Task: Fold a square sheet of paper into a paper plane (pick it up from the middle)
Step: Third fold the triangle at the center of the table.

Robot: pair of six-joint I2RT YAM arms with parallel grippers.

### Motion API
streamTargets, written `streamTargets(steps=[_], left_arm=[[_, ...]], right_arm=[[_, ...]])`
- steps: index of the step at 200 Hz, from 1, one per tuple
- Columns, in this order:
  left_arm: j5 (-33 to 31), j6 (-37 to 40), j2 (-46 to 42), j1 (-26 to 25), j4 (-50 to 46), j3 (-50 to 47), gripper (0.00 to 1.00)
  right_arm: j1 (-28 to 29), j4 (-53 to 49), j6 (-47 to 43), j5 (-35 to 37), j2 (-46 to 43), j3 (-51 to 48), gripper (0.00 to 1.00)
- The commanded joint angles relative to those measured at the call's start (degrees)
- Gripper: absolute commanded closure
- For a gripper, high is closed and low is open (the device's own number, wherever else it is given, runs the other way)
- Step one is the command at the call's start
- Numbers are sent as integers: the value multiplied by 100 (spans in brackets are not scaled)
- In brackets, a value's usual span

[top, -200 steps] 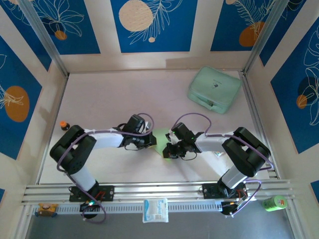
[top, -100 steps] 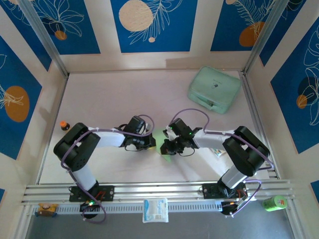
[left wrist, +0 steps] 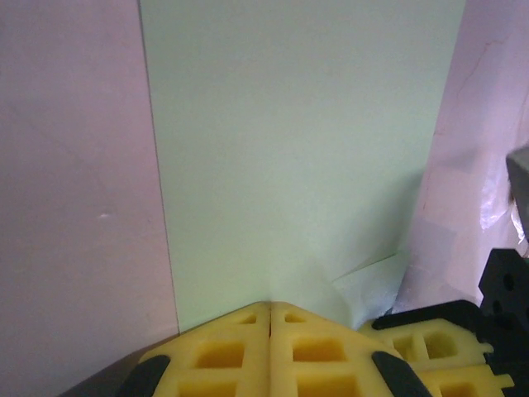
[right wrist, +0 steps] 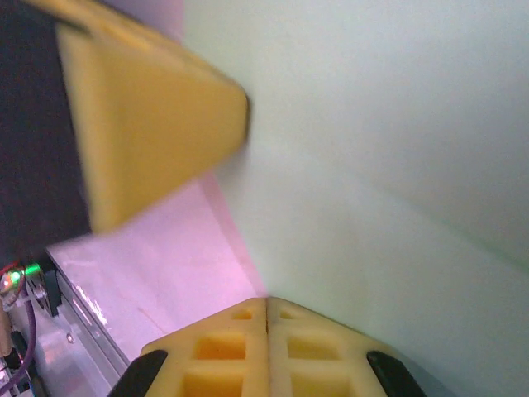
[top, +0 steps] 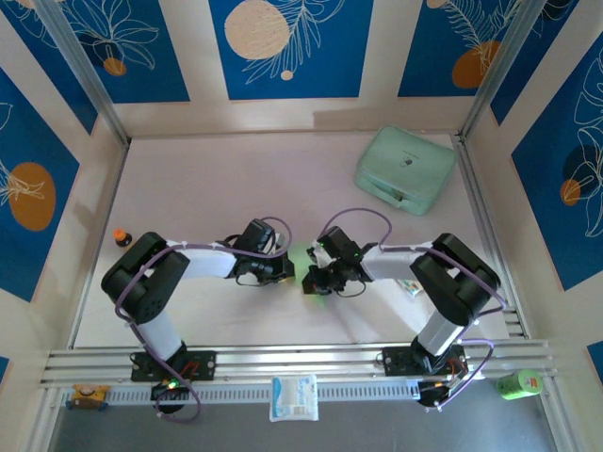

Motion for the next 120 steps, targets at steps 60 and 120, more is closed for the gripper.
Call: streamTargets(steps=[60, 120], left_arm=[[-317, 119, 259, 37, -446, -119, 100], [-273, -169, 205, 31, -76, -332, 100]], right_arm=[[-146, -181, 301, -49, -1129, -1163, 96], [-146, -419, 517, 472, -1979, -1528, 96]])
